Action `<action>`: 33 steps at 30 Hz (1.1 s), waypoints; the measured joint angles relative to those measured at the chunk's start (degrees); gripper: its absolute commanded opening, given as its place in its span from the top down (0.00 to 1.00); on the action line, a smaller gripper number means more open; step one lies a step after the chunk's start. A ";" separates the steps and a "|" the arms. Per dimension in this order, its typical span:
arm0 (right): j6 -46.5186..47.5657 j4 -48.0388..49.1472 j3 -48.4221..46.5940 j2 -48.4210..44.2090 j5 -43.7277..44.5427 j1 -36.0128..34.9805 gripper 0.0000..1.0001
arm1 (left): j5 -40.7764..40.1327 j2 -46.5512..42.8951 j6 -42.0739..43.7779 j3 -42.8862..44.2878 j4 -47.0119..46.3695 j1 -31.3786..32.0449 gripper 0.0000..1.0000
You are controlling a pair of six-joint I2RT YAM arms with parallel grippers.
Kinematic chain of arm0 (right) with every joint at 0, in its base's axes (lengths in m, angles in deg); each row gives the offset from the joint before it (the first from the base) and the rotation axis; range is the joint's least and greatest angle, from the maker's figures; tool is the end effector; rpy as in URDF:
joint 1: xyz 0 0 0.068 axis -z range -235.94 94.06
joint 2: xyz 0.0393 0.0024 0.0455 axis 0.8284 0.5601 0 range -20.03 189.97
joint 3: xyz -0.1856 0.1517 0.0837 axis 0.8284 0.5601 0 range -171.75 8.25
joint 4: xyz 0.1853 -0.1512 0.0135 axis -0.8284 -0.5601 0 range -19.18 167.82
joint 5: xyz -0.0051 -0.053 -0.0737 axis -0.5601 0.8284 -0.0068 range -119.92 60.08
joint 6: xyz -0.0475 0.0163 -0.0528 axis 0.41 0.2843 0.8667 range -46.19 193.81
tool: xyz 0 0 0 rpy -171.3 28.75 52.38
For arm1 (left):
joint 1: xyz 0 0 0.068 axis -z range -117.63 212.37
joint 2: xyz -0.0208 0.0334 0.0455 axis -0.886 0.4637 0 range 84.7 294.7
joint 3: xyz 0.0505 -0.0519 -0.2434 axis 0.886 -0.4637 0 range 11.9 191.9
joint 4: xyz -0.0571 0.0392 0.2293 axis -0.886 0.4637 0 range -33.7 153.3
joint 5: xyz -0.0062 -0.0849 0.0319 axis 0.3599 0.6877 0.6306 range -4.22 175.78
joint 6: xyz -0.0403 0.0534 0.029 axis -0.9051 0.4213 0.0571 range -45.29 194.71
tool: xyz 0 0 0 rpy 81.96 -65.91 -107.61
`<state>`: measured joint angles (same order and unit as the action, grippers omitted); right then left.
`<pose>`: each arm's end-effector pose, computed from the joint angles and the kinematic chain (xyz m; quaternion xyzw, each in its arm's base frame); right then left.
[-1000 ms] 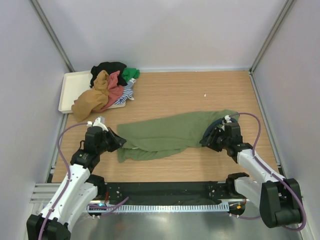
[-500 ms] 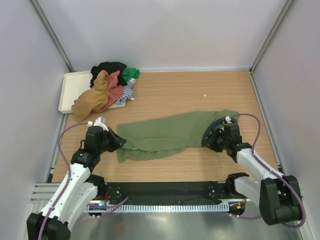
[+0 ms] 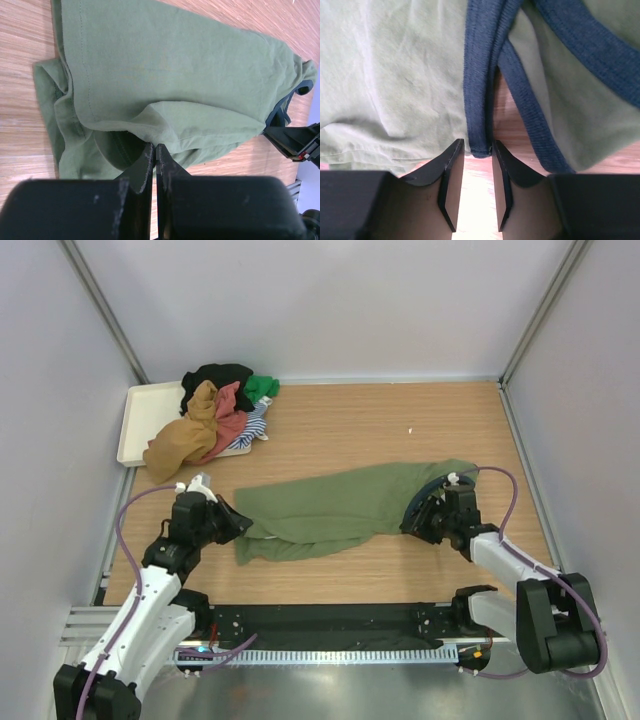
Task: Fold and stack the tank tops
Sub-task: Flatten the tank top out
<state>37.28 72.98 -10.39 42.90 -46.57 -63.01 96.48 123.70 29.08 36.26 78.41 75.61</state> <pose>0.1920 0.0414 0.1196 0.1869 0.9096 0.2542 0.2703 0.1594 -0.0491 0.1894 -0.2082 0.8664 -0.2919 0.3476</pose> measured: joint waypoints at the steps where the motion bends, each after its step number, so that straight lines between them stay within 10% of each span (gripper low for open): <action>1: -0.09 0.48 -0.07 0.26 -0.22 -0.09 0.64 | 0.00 0.09 0.00 0.02 0.00 0.00 1.00; 10: -0.59 2.27 -0.48 2.80 -0.46 -0.37 0.97 | 0.00 0.79 0.02 0.17 0.00 0.00 1.00; 19: 1.22 -5.90 -14.14 3.85 0.55 -0.44 0.99 | -1.95 7.54 1.05 7.23 0.35 0.00 1.00; 33: 6.32 -23.15 -66.82 16.17 3.56 1.64 0.99 | -4.72 28.70 6.99 59.78 8.83 -4.00 1.00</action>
<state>43.59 49.84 -77.20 59.08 -43.00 -61.37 91.76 152.40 36.08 96.04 87.24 71.61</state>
